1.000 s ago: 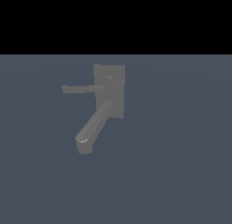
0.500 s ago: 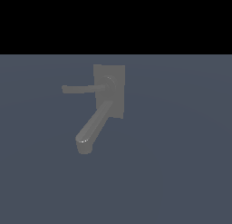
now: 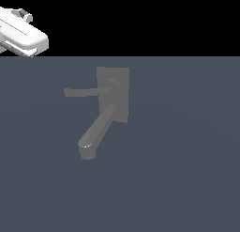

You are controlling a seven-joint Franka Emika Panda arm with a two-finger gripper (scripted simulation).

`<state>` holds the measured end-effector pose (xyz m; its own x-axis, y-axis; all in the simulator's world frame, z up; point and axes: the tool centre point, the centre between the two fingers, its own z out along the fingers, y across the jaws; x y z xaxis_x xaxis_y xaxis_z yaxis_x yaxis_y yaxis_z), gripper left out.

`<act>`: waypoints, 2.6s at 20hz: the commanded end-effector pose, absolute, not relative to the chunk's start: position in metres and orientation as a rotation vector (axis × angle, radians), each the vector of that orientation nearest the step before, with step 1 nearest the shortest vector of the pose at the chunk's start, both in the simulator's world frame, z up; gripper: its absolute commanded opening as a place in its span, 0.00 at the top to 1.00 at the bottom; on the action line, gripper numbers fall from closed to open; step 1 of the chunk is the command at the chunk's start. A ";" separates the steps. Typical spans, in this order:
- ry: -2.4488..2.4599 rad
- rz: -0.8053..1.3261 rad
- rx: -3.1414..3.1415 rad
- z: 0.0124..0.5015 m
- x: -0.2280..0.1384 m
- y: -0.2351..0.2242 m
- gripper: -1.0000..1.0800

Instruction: Turn on the faucet by rotating a designated handle.

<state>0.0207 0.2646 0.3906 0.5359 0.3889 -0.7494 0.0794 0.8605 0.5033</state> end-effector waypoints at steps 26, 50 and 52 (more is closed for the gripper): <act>1.557 -0.108 0.224 0.120 0.032 0.207 1.00; 1.559 -0.180 0.212 0.164 0.039 0.179 1.00; 1.559 -0.180 0.212 0.174 0.039 0.180 1.00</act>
